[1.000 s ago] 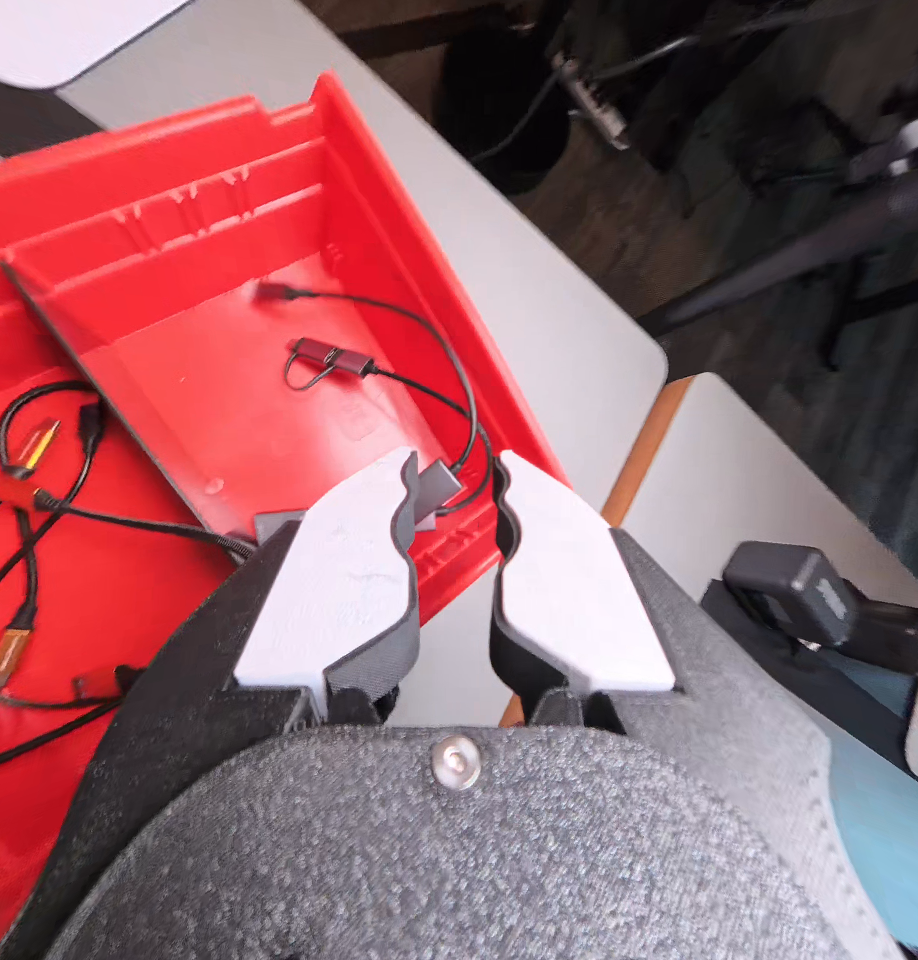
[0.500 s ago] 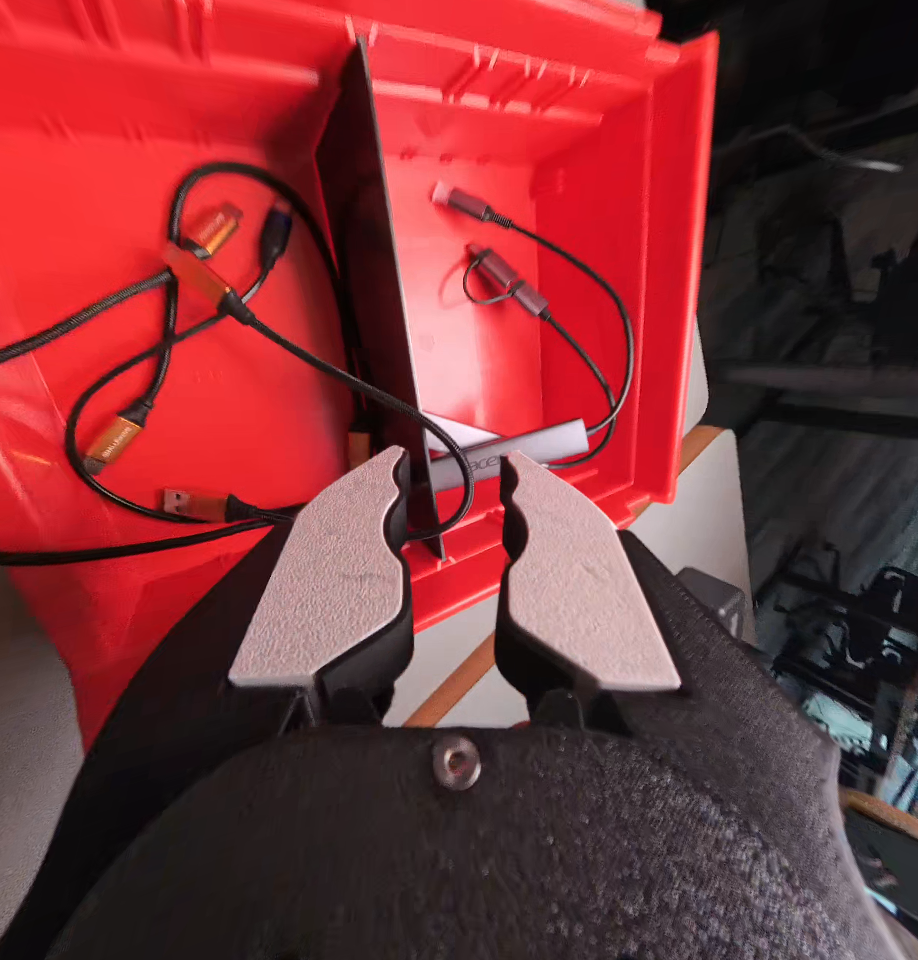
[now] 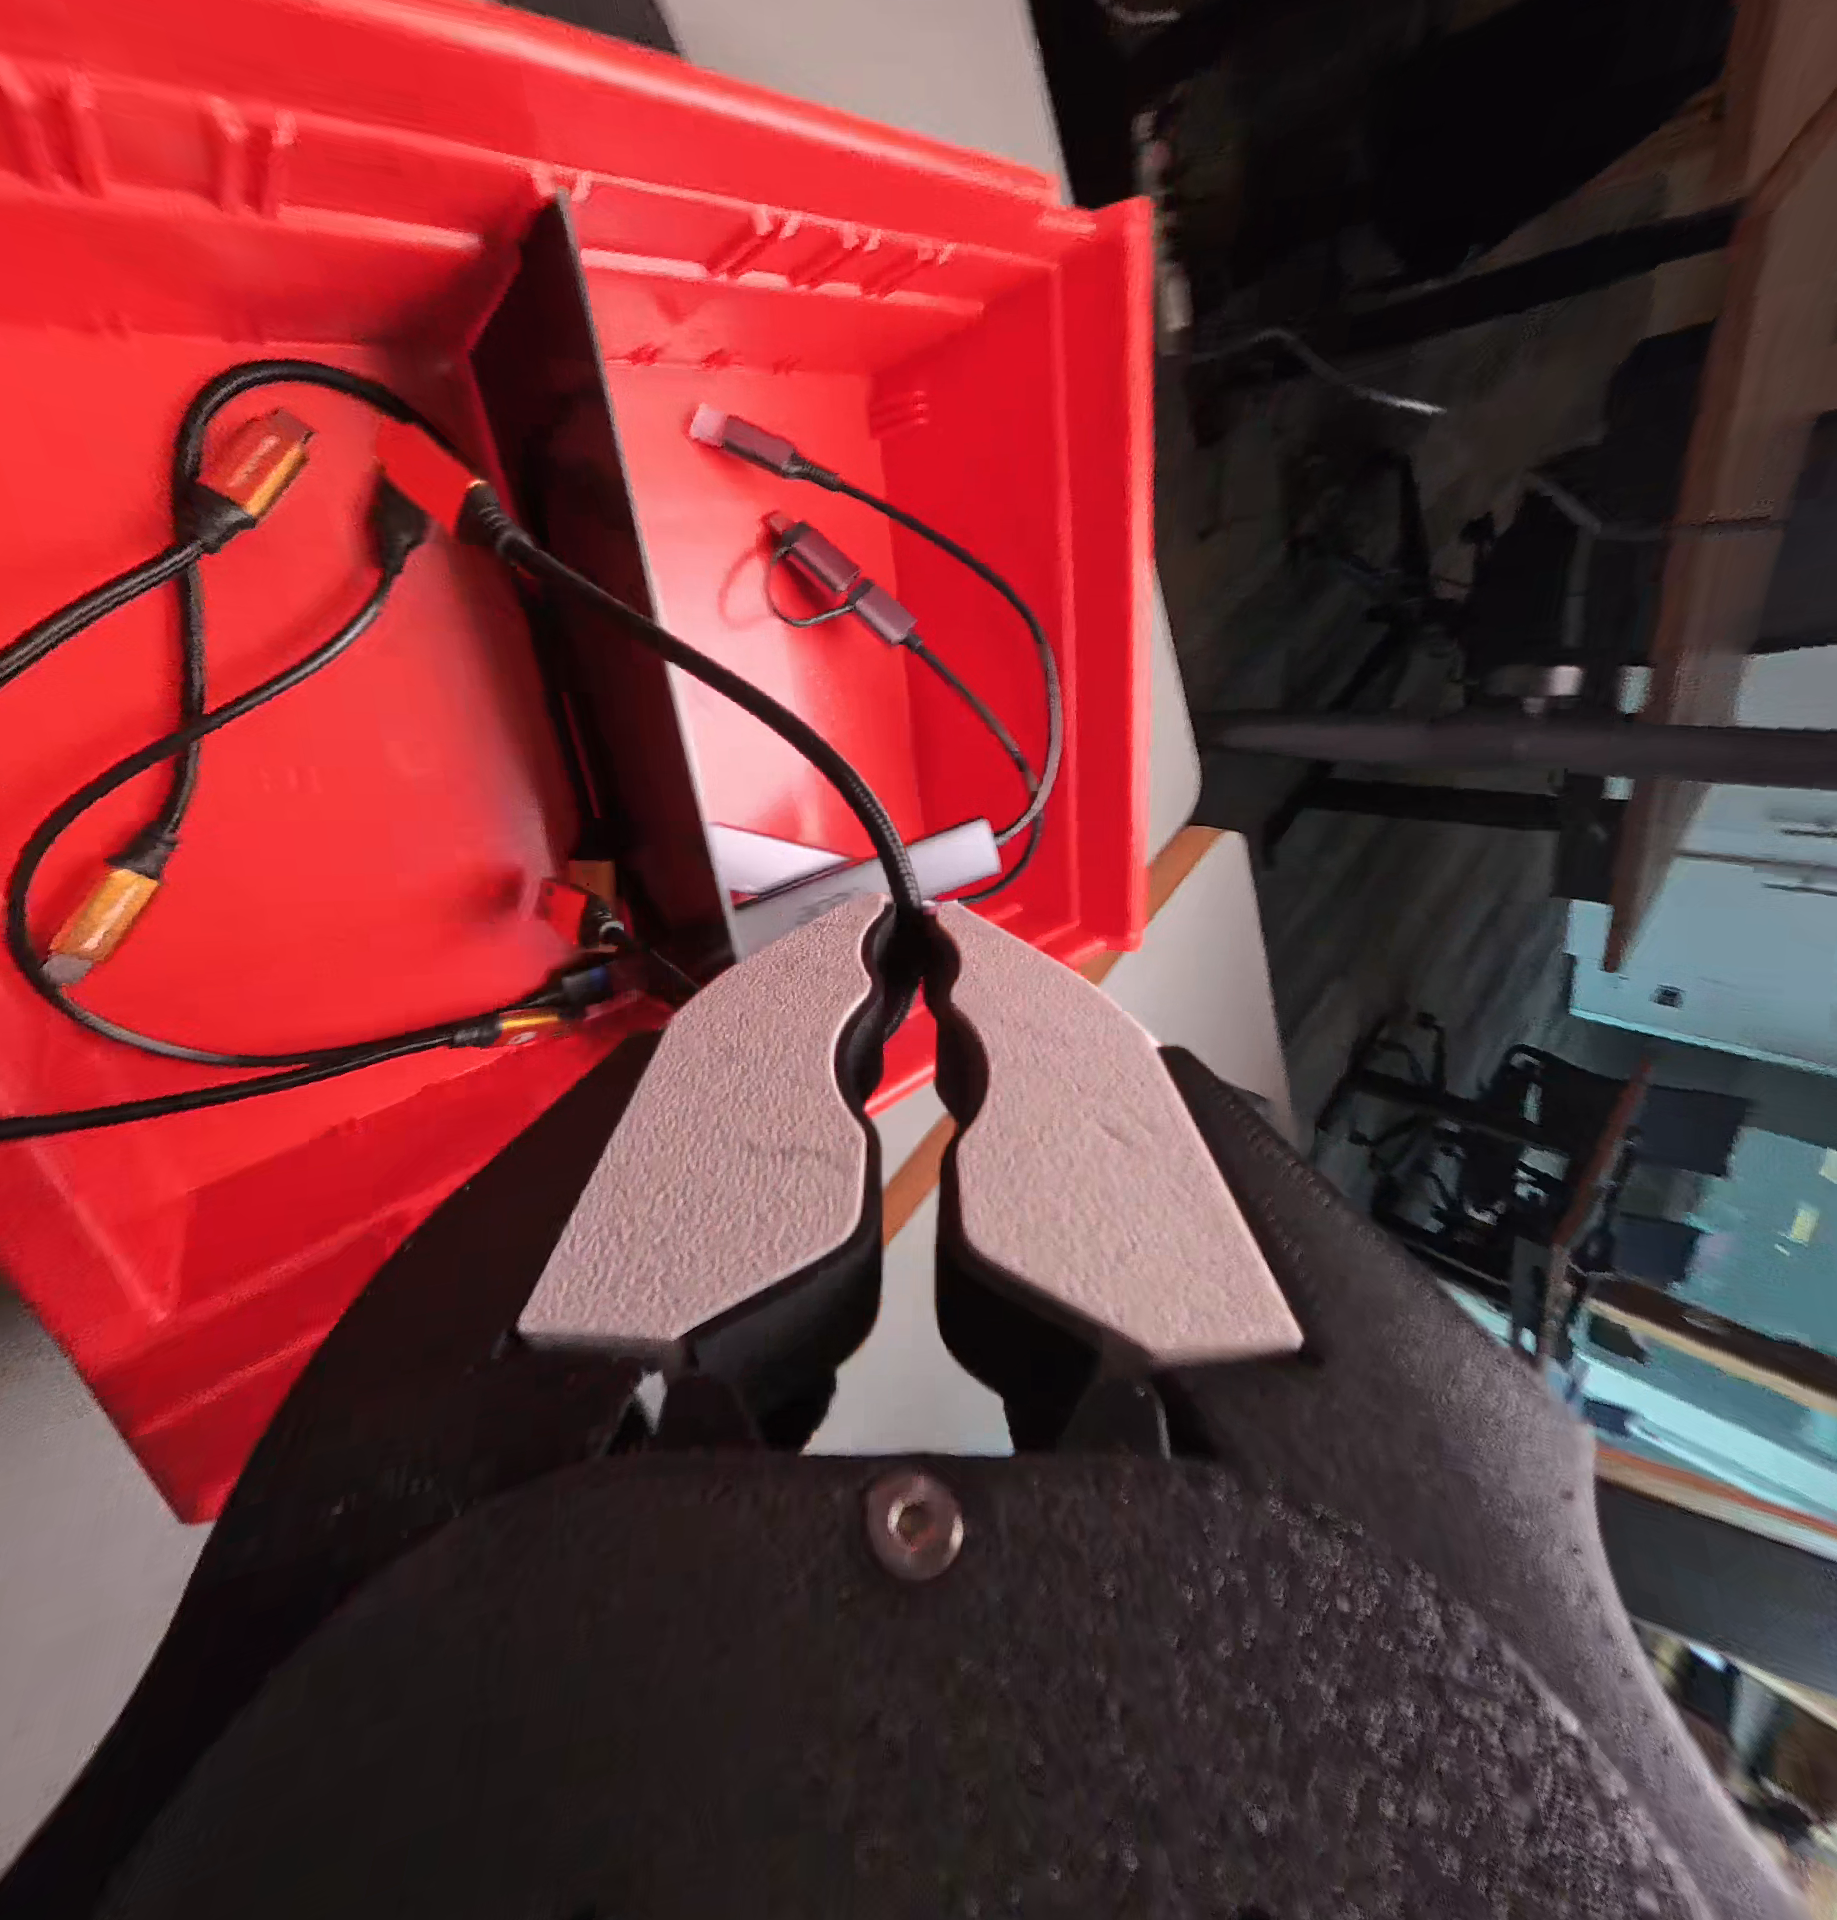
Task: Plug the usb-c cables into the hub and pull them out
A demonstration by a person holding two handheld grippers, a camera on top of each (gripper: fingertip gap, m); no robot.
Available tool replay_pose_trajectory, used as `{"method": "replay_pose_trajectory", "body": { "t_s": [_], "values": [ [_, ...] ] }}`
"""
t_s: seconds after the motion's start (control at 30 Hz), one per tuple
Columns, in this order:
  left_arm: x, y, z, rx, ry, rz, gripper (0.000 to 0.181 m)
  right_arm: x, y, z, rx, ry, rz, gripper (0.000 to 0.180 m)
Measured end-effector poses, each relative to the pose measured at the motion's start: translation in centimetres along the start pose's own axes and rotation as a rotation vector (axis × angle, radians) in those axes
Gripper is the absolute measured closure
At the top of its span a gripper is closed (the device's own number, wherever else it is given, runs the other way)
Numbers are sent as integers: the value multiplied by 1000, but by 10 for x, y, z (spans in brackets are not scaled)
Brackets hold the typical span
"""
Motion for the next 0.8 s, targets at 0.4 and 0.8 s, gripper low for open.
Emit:
{"method": "replay_pose_trajectory", "body": {
  "t_s": [0.4, 0.8],
  "values": [
    [4, 1, 2, 4, 3, -13, 149, -117, 25, 8, -39, 110, 263, 172],
    [2, -2, -1, -12, 0, -14, 149, -128, 12, 36, 115, 512, 123, 148]
  ]
}}
Point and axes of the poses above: each gripper's, where its closed fingertips meet, z back along the fingers, y out of its top, x = y × z across the jaws, the point moved 7 cm from there along z, back along the fingers, and after that the axes turned 2 degrees about z, right-handed, at the moved point
